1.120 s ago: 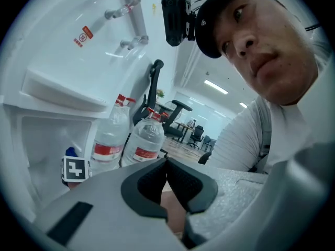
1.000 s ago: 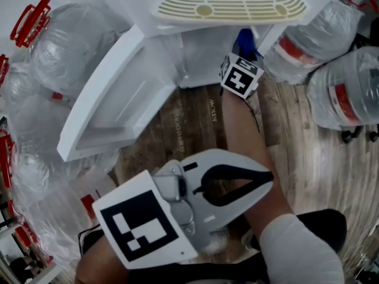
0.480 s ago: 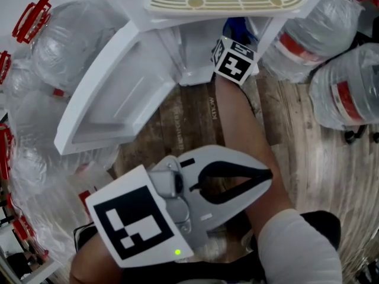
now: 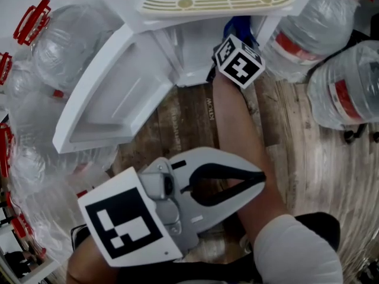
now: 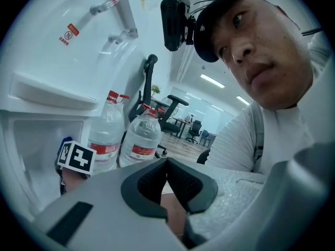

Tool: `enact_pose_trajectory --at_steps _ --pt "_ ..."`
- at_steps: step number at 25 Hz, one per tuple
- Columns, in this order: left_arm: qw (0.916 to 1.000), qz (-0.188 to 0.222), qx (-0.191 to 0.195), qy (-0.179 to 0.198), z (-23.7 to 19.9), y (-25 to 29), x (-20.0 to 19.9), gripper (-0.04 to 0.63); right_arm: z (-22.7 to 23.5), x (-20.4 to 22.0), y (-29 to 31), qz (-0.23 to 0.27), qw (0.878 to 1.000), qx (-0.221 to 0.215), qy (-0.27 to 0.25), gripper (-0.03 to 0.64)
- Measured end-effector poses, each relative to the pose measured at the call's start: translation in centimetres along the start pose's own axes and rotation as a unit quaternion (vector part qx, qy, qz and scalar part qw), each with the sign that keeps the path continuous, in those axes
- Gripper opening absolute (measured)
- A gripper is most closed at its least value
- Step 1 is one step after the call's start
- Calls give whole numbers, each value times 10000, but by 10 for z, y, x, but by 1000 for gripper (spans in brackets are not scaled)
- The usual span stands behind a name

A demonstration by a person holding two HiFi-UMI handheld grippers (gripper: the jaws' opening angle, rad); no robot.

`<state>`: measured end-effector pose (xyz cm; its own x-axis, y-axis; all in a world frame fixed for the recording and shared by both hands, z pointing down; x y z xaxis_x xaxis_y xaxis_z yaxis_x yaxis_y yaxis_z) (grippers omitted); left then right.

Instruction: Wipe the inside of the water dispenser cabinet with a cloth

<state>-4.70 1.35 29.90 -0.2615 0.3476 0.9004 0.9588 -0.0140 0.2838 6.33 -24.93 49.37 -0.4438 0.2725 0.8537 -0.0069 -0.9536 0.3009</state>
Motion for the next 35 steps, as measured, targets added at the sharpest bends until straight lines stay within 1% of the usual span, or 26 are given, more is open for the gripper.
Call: enact_pose_trajectory --at_steps 5,8,11,14,17,20,23,26,28,31,33,35 --pt "10000 -18 35 -22 -1 2 2 3 16 -3 -34 120 9997 -36 217 84" --pt "10000 -11 85 10 -2 5 2 3 8 -7 -43 204 9990 -264 281 84" --pt "9999 15 105 31 -3 10 0 3 -8 -16 -37 255 9977 -550 300 84" --pt "9999 14 97 34 -3 14 0 3 -21 -25 -19 270 9968 -708 264 84" --pt "10000 -6 89 35 -4 16 0 3 -26 -35 -1 286 9964 -730 335 84" --pt "9999 -13 95 32 -6 18 1 3 -23 -40 8 305 9959 -665 531 84" --pt "9999 -9 125 15 -8 21 1 3 -19 -43 2 351 9949 -657 686 84" --pt "9998 0 216 -2 -10 25 0 3 -10 -40 -13 357 9920 -656 1015 84" --pt "9996 43 240 -122 -12 26 1 3 -4 -39 -24 390 9903 -646 1171 84" --pt "9987 85 226 -440 -18 27 6 3 4 -38 -39 455 9890 -672 1234 84" --pt "9971 72 235 -725 -23 27 10 3 8 -37 -47 498 9889 -700 1212 84" --pt "9949 58 310 -960 -29 27 14 3 11 -36 -53 544 9901 -726 1076 84"
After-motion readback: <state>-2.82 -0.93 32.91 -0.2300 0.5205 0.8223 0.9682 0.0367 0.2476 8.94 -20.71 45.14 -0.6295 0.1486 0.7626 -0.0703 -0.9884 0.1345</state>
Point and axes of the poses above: the fingertips, and each gripper's own axes: y forward along the fingers, z to its right, x out of its underside, the point moved 9 cm from there along -y, backward along the fingers, and after that the axes turned 4 degrees about -z, right-handed, at the moved point
